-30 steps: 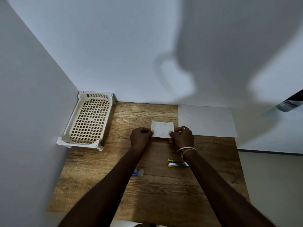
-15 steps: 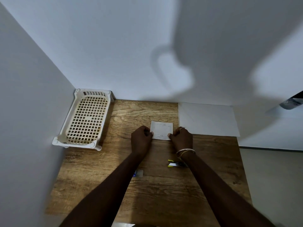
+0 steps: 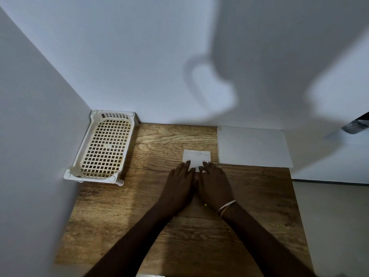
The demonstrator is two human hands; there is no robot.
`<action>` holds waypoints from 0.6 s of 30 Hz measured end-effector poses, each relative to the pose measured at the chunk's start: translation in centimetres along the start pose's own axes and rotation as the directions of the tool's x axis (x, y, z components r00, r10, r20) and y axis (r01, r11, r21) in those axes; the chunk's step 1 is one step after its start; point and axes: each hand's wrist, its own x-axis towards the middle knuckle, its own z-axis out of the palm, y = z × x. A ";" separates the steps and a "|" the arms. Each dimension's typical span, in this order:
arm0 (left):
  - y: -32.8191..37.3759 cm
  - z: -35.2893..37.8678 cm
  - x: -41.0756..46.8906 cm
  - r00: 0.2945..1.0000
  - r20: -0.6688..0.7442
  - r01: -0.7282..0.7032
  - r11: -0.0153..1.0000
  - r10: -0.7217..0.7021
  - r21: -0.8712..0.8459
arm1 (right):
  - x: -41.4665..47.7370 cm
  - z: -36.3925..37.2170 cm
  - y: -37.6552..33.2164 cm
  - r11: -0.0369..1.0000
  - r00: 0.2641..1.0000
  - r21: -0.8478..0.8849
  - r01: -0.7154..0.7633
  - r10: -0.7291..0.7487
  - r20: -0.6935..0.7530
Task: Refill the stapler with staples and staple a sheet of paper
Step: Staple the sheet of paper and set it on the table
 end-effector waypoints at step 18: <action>-3.0 0.8 4.1 0.984 0.180 -0.030 0.997 0.016 0.076 | 3.6 0.4 0.7 0.998 0.974 -0.042 -0.045 0.053 0.219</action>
